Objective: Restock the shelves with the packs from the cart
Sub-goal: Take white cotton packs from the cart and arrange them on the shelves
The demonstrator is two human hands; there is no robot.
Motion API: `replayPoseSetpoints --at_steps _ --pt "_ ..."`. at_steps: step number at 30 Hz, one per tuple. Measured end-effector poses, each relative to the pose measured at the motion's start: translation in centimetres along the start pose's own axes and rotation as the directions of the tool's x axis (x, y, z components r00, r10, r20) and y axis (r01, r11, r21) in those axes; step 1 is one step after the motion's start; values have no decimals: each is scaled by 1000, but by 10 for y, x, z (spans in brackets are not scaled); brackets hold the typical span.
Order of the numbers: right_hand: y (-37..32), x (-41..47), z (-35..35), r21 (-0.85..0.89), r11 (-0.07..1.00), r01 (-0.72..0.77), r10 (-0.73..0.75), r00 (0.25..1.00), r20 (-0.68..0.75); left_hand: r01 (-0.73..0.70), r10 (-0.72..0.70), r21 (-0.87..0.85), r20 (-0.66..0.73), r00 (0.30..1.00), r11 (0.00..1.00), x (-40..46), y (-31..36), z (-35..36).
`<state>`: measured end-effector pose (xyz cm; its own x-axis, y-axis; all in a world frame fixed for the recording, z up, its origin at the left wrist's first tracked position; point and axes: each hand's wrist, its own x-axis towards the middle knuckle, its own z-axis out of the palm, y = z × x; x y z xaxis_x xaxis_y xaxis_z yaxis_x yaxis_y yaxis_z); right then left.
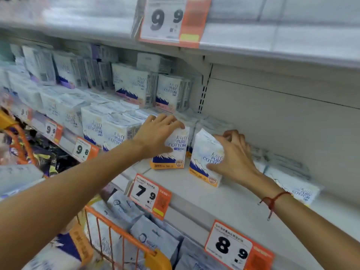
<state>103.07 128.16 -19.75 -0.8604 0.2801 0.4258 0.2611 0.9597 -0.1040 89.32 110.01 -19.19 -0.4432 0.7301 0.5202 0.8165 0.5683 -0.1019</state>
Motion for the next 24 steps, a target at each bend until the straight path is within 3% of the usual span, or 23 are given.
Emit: replayPoseSetpoints --at_steps 6,11,14,20,24 --pt "3 8 3 73 996 47 -44 998 -46 -99 87 176 75 993 979 11 -1 4" --pt "-3 20 19 -108 991 81 -99 980 -175 -92 87 166 34 996 982 27 -4 18" --pt "-1 24 27 -125 991 46 -73 973 -218 -74 71 144 24 997 987 35 -3 25" --pt "1 23 30 -125 990 69 -93 976 -195 11 -12 147 5 1000 989 40 0 32" --pt "-3 18 23 -174 983 58 -79 990 -120 53 -66 174 70 995 983 39 5 22"
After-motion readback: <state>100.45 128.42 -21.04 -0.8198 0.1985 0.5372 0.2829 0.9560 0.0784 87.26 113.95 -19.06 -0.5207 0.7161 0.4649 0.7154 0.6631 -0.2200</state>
